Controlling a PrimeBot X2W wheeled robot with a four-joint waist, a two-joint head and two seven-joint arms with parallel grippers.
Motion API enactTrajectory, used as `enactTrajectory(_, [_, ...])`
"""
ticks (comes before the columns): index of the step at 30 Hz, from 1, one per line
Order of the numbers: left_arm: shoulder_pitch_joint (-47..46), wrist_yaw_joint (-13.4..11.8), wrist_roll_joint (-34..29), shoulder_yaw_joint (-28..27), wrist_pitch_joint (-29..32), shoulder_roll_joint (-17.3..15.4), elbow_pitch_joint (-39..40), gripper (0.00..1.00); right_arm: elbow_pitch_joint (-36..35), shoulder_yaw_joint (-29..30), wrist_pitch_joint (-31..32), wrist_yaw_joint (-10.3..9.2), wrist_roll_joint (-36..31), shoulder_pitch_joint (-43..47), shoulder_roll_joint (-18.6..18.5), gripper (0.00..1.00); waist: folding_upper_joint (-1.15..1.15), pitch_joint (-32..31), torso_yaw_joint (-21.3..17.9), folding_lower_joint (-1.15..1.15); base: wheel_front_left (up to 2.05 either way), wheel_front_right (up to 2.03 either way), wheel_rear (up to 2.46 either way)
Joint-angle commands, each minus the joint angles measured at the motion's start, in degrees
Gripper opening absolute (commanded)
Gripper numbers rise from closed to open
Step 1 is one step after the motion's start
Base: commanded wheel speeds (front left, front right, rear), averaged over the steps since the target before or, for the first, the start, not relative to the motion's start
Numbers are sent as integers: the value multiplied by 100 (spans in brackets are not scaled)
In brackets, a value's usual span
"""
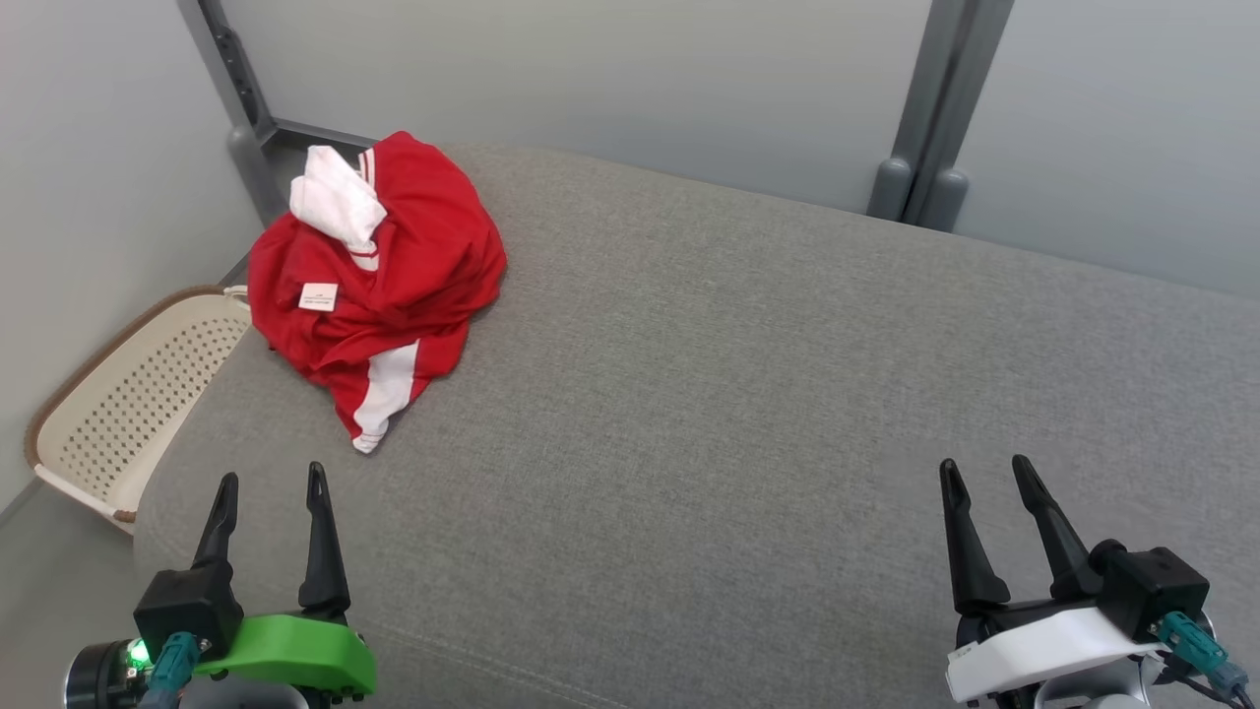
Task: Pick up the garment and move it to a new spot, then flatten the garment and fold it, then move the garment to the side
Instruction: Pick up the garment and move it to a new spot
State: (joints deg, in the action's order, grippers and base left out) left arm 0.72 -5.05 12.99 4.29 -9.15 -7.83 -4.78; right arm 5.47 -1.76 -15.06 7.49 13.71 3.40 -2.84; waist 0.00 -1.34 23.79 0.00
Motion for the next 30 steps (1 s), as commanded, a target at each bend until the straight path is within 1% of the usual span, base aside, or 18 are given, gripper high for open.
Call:
enactTrajectory(1, [85, -11, 7, 4, -19, -25, 7, 100, 5, -3, -18, 0, 18, 58, -10, 100, 0, 29, 245, 0, 0, 0, 0])
enactTrajectory(8, [127, -58, 56, -29, -62, -57, 14, 100, 24, -65, -18, 0, 11, 38, -11, 100, 0, 66, 518, 0, 0, 0, 0])
enactTrajectory(18, [137, -113, 127, -47, -118, -58, -11, 100, 78, -123, -18, 0, 9, -21, -13, 100, 0, 88, 524, 0, 0, 0, 0])
enactTrajectory(24, [-51, -129, 196, -87, -173, -68, -45, 100, 55, -108, -17, 0, -58, -59, -31, 100, 0, 205, 341, 0, 0, 0, 0])
enactTrajectory(30, [-560, -88, 313, -221, -259, -161, -116, 100, -66, -46, 54, 0, -104, -165, -216, 100, 0, 547, -35, 0, 0, 0, 0])
